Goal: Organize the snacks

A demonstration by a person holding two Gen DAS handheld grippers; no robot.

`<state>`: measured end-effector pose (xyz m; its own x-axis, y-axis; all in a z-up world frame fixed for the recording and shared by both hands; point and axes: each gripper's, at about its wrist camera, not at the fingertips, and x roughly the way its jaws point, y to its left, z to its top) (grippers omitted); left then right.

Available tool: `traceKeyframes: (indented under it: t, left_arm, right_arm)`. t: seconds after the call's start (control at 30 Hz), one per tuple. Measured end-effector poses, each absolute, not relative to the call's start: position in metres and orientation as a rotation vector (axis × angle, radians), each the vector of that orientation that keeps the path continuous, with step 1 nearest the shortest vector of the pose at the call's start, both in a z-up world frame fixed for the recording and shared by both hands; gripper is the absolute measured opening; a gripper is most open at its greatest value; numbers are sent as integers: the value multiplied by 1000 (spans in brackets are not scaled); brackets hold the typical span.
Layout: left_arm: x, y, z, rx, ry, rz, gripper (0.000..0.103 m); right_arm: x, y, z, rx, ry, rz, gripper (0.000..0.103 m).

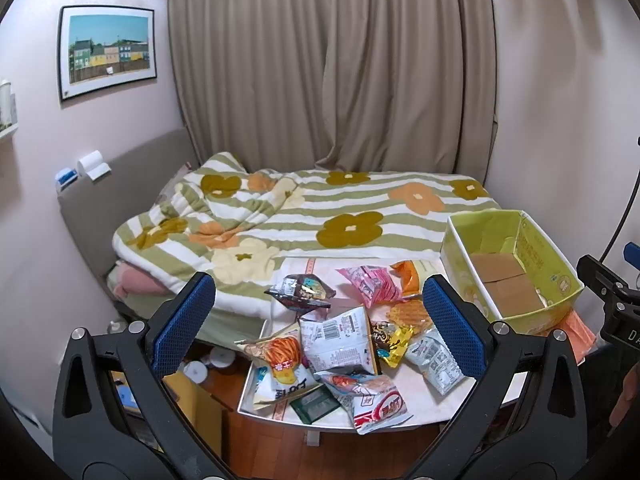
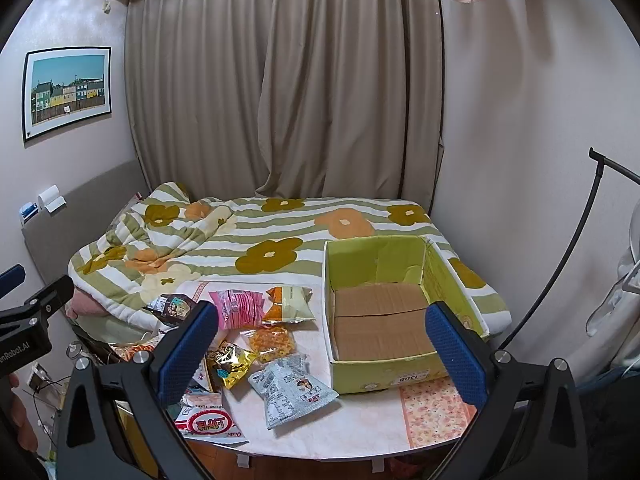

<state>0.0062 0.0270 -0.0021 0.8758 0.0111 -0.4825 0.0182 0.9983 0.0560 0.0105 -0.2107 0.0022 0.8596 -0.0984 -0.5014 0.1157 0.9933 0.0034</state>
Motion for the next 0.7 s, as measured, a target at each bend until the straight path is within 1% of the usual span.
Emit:
traceKeyframes:
  t: [0.7]
  left_arm:
    - [4,27,-6,56,507,-7,103]
  right_arm:
    - [11,-210,3,33,526,-111,102]
